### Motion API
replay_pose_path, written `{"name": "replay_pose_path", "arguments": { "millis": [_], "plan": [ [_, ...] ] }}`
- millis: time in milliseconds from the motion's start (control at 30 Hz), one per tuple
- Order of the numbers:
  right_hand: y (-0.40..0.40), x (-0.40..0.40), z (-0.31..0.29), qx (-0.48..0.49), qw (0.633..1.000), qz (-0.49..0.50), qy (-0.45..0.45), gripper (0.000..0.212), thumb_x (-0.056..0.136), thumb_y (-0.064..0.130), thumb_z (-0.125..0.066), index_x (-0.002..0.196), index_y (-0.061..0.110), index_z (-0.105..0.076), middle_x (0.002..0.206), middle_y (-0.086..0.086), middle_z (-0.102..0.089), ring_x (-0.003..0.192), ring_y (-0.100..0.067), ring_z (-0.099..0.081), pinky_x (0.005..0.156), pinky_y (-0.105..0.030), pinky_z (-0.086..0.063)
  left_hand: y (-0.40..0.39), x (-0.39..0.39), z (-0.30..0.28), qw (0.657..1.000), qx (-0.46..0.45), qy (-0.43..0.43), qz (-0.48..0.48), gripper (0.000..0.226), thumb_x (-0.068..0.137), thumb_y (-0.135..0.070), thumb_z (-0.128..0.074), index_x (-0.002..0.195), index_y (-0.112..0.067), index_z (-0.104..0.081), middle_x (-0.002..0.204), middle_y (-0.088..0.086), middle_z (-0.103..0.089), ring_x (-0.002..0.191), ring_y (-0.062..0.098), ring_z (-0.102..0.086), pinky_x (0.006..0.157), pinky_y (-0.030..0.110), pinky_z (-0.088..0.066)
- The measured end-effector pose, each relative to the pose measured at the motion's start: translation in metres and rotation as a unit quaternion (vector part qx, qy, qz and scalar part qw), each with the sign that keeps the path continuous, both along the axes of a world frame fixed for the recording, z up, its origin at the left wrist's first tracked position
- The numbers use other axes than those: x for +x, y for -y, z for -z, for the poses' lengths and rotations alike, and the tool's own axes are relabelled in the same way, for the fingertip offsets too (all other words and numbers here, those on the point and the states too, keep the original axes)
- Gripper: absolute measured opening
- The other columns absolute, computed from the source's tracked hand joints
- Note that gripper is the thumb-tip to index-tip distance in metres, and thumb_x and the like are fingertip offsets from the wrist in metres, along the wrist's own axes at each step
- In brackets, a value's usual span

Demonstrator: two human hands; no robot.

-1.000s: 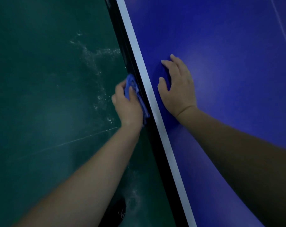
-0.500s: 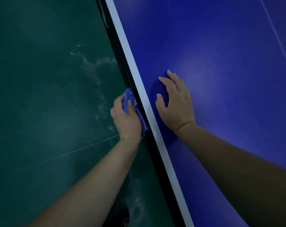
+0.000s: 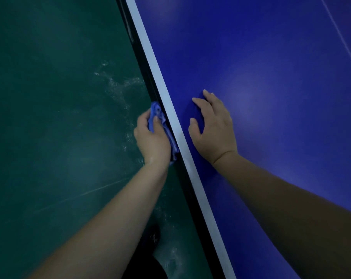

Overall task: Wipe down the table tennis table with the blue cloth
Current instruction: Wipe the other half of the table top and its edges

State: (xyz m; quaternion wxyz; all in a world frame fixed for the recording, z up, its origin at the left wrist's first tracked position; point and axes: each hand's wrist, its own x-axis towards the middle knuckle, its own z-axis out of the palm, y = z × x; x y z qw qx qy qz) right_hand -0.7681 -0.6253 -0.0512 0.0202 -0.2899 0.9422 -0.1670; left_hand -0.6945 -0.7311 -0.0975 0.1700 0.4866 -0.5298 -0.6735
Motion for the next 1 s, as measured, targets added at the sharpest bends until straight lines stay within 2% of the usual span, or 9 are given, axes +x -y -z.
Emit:
{"name": "replay_pose_path", "arguments": {
  "millis": [100, 200, 267, 367, 533, 633, 833, 900, 1000],
  "plan": [
    [-0.001, 0.0, 0.001, -0.001, 1.0, -0.004, -0.002, 0.048, 0.091, 0.033, -0.047, 0.137, 0.022, -0.045, 0.153, -0.002, -0.033, 0.143, -0.019, -0.025, 0.116, -0.043, -0.025, 0.019, -0.021, -0.007, 0.998, -0.044, -0.029, -0.02, 0.021, 0.101, -0.028, -0.047, 0.118, -0.035, -0.057, 0.121, 0.0, -0.058, 0.095, 0.001, -0.061, 0.085, 0.021, -0.053],
    [0.0, 0.001, 0.001, -0.009, 1.0, -0.006, -0.003, 0.047, 0.091, 0.033, -0.047, 0.137, 0.021, -0.047, 0.152, -0.003, -0.034, 0.142, -0.02, -0.027, 0.115, -0.046, -0.026, 0.059, -0.052, -0.007, 0.999, -0.041, -0.022, -0.015, 0.023, 0.102, -0.024, -0.045, 0.12, -0.03, -0.057, 0.118, 0.001, -0.06, 0.095, 0.008, -0.063, 0.082, 0.022, -0.053],
    [0.0, 0.001, 0.0, -0.012, 1.0, -0.003, -0.002, 0.046, 0.091, 0.032, -0.049, 0.136, 0.021, -0.048, 0.152, -0.003, -0.035, 0.141, -0.02, -0.028, 0.115, -0.046, -0.027, 0.065, -0.057, 0.0, 1.0, -0.019, 0.002, -0.009, 0.025, 0.103, -0.022, -0.044, 0.124, -0.024, -0.056, 0.107, -0.001, -0.064, 0.09, 0.014, -0.064, 0.072, 0.022, -0.051],
    [0.004, -0.001, -0.003, -0.029, 1.0, 0.007, -0.002, 0.041, 0.09, 0.03, -0.053, 0.129, 0.019, -0.054, 0.145, -0.003, -0.042, 0.135, -0.02, -0.035, 0.111, -0.046, -0.032, 0.042, -0.038, 0.005, 1.0, 0.004, 0.017, -0.011, 0.023, 0.103, -0.021, -0.044, 0.121, -0.022, -0.057, 0.096, -0.005, -0.064, 0.077, 0.009, -0.062, 0.059, 0.014, -0.046],
    [0.039, -0.027, -0.006, -0.052, 0.998, 0.042, -0.018, 0.038, 0.087, 0.029, -0.058, 0.123, 0.016, -0.056, 0.135, -0.004, -0.047, 0.122, -0.021, -0.044, 0.102, -0.045, -0.039, 0.046, -0.039, -0.002, 0.999, -0.004, -0.044, 0.009, 0.02, 0.101, -0.025, -0.045, 0.116, -0.034, -0.056, 0.12, 0.005, -0.059, 0.093, 0.008, -0.064, 0.081, 0.022, -0.054],
    [0.078, -0.055, -0.007, -0.068, 0.997, 0.016, -0.039, 0.039, 0.087, 0.025, -0.057, 0.124, 0.013, -0.056, 0.137, -0.007, -0.046, 0.126, -0.022, -0.044, 0.105, -0.044, -0.037, 0.098, -0.084, -0.01, 0.996, -0.057, -0.061, 0.003, 0.019, 0.101, -0.025, -0.047, 0.116, -0.032, -0.057, 0.122, 0.004, -0.057, 0.09, -0.001, -0.06, 0.075, 0.008, -0.048],
    [0.144, -0.129, -0.009, -0.049, 0.998, -0.013, -0.026, 0.041, 0.091, 0.028, -0.052, 0.131, 0.016, -0.051, 0.143, -0.005, -0.043, 0.134, -0.02, -0.037, 0.11, -0.043, -0.032, 0.117, -0.104, 0.013, 0.999, 0.032, 0.003, -0.004, 0.029, 0.103, -0.022, -0.043, 0.129, -0.017, -0.055, 0.123, 0.013, -0.057, 0.095, 0.017, -0.06, 0.09, 0.03, -0.05],
    [0.165, -0.152, -0.007, -0.038, 0.999, -0.015, -0.022, 0.042, 0.093, 0.03, -0.05, 0.133, 0.017, -0.05, 0.145, -0.004, -0.041, 0.136, -0.019, -0.035, 0.111, -0.043, -0.031, 0.109, -0.096, 0.011, 0.999, 0.053, 0.002, 0.0, 0.027, 0.103, -0.021, -0.043, 0.126, -0.018, -0.056, 0.121, 0.012, -0.056, 0.092, 0.014, -0.061, 0.091, 0.033, -0.052],
    [0.189, -0.171, 0.001, -0.017, 1.0, -0.014, -0.021, 0.043, 0.095, 0.034, -0.045, 0.135, 0.018, -0.048, 0.147, -0.003, -0.04, 0.137, -0.018, -0.034, 0.113, -0.04, -0.03, 0.132, -0.118, 0.002, 0.999, 0.016, -0.039, -0.016, 0.023, 0.102, -0.018, -0.047, 0.12, -0.021, -0.061, 0.118, 0.01, -0.055, 0.086, 0.002, -0.06, 0.087, 0.027, -0.053]
  ]
}}
